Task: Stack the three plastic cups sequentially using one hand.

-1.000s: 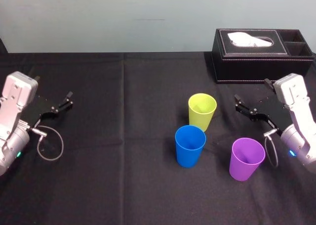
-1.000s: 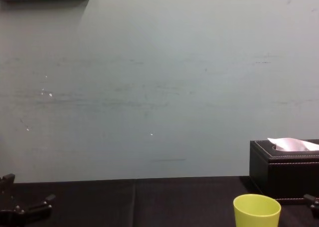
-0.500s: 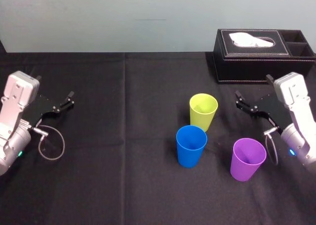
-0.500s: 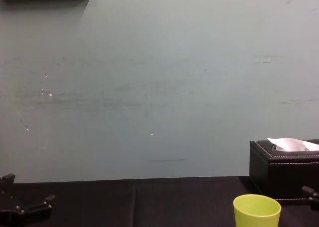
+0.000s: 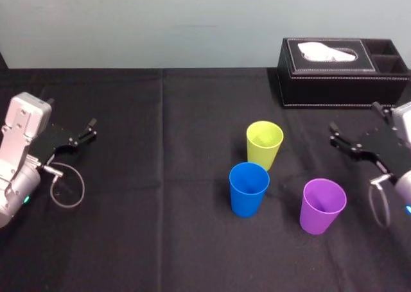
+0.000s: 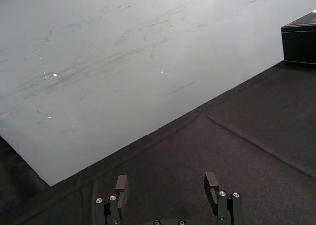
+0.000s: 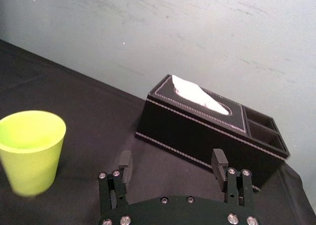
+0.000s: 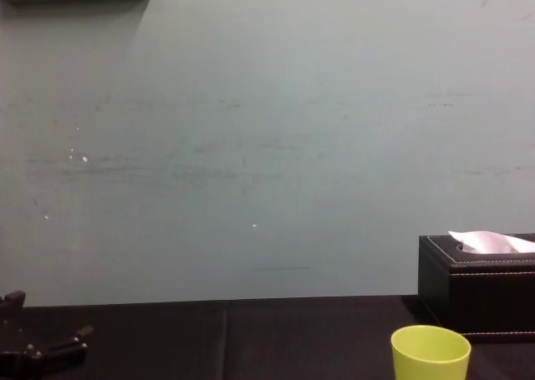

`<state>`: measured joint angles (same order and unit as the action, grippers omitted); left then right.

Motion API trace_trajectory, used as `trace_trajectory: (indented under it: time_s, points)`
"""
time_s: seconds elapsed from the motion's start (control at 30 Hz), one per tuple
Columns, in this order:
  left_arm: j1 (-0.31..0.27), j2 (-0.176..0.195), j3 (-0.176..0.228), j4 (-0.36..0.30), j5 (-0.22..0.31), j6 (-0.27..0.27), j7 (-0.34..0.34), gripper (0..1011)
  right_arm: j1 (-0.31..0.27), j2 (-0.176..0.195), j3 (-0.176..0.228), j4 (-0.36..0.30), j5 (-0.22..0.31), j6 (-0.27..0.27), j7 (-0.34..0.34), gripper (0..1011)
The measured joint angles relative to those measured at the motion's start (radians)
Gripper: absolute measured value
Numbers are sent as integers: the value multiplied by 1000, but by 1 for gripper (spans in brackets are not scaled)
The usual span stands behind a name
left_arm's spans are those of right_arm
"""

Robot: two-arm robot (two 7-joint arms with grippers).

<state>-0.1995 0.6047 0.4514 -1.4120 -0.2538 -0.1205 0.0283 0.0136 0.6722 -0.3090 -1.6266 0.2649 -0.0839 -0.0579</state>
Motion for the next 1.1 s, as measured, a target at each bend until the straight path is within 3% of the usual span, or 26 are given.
trace_trajectory:
  time_s: [0.37, 0.5, 0.63, 0.8, 1.1]
  points:
    - [0, 0, 0, 0, 0, 0, 0, 1011, -215, 115, 125, -149, 71, 61, 40, 1002]
    - [0, 0, 0, 0, 0, 0, 0, 1011, -297, 167, 167, -198, 93, 110, 74, 1002]
    - [0, 0, 0, 0, 0, 0, 0, 1011, -360, 207, 199, -222, 122, 126, 125, 1002]
    - [0, 0, 0, 0, 0, 0, 0, 1011, -435, 238, 236, -237, 156, 124, 187, 1002]
    - [0, 0, 0, 0, 0, 0, 0, 1011, -518, 253, 270, -267, 194, 95, 274, 1002]
